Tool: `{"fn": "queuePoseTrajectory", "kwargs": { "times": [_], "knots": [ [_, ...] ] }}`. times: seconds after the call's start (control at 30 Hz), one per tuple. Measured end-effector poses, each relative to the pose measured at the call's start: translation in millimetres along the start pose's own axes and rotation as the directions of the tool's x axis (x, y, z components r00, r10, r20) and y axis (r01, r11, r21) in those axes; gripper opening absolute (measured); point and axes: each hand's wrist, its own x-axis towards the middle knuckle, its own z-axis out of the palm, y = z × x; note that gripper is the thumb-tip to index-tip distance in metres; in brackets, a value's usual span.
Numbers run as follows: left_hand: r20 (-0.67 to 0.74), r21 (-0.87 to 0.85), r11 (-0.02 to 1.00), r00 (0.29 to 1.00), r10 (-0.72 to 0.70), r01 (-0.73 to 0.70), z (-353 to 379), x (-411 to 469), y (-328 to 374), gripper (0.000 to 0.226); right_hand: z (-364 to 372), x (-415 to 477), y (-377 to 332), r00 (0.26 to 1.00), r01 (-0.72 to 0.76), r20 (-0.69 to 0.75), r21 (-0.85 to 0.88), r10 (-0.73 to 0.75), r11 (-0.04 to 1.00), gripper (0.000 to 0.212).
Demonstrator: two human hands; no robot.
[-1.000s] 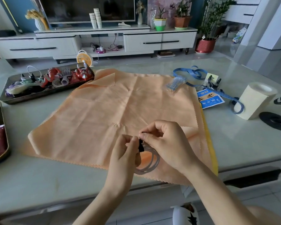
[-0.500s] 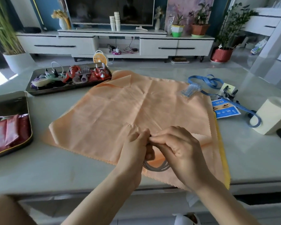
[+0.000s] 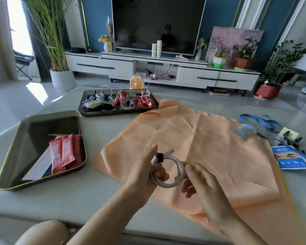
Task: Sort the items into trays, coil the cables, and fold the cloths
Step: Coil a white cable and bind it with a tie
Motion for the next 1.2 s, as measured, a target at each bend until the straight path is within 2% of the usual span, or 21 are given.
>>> {"fn": "queuePoseTrajectory", "kwargs": {
  "times": [0.03,0.1,0.2,0.27,0.37,0.43,0.47,0.5,0.63,0.73,0.8,0.93,1.03,1.1,1.2],
  "knots": [
    [-0.001,0.003,1.000,1.000,0.005,-0.005,-7.5,4.7,8.6,0.050,11.7,10.5,-4.0,1.000,-0.006,0.015,0.007,0.006,1.000,0.025],
    [-0.034,0.031,0.999,0.999,0.028,-0.027,-19.3,14.4,23.4,0.037,32.2,31.6,-8.7,1.000,0.007,0.020,-0.059,-0.006,0.998,0.019],
    [-0.118,0.070,0.992,0.986,0.116,-0.108,-31.9,31.8,49.5,0.027,55.3,71.1,-14.3,0.999,0.037,0.018,-0.133,-0.035,0.990,0.023],
    [-0.140,0.208,0.962,0.968,0.206,-0.175,-41.4,45.7,70.8,0.024,73.6,105.4,-19.4,1.000,0.024,-0.015,-0.153,-0.026,0.988,0.024],
    [-0.241,0.427,0.886,0.921,0.307,-0.183,-56.4,61.8,99.5,0.034,102.2,161.8,-26.1,0.996,0.014,-0.085,-0.165,-0.028,0.986,0.019],
    [-0.310,0.426,0.879,0.879,0.362,-0.212,-68.7,66.9,119.8,0.011,125.7,201.0,-30.2,0.990,0.055,-0.115,-0.228,-0.083,0.972,0.015],
    [-0.352,0.405,0.885,0.854,0.383,-0.230,-75.5,67.3,129.5,0.010,140.3,220.5,-31.4,0.987,0.074,-0.120,-0.252,-0.107,0.965,0.011],
    [-0.401,0.373,0.900,0.835,0.376,-0.226,-80.1,67.5,136.0,0.019,153.1,237.1,-32.8,0.984,0.088,-0.125,-0.275,-0.127,0.957,0.010],
    [-0.522,0.187,0.960,0.807,0.276,-0.208,-106.5,78.7,151.0,0.023,219.8,298.0,-34.2,0.983,0.099,-0.115,-0.320,-0.142,0.942,0.013],
    [-0.543,0.175,0.965,0.799,0.260,-0.196,-115.5,91.0,159.2,0.024,257.7,334.9,-39.1,0.977,0.108,-0.146,-0.301,-0.158,0.947,0.013],
    [-0.552,0.191,0.965,0.793,0.256,-0.178,-118.2,96.4,162.9,0.024,269.9,354.7,-41.5,0.974,0.060,-0.188,-0.333,-0.129,0.941,0.012],
    [-0.577,0.207,0.961,0.771,0.270,-0.181,-123.8,103.3,167.8,0.027,280.0,379.7,-44.8,0.976,-0.060,-0.216,-0.430,-0.038,0.901,0.030],
    [-0.553,0.208,0.958,0.784,0.282,-0.198,-121.0,103.3,166.9,0.026,277.0,372.0,-53.2,0.966,-0.035,-0.234,-0.542,-0.111,0.840,0.036],
    [-0.525,0.221,0.957,0.804,0.279,-0.187,-115.6,99.7,162.1,0.018,264.1,356.1,-55.3,0.973,-0.005,-0.209,-0.442,-0.097,0.897,0.033],
    [-0.434,0.286,0.942,0.853,0.290,-0.175,-102.7,92.2,153.8,0.013,227.6,319.9,-56.3,0.995,-0.049,-0.100,-0.228,0.026,0.972,0.029]
  ]
}}
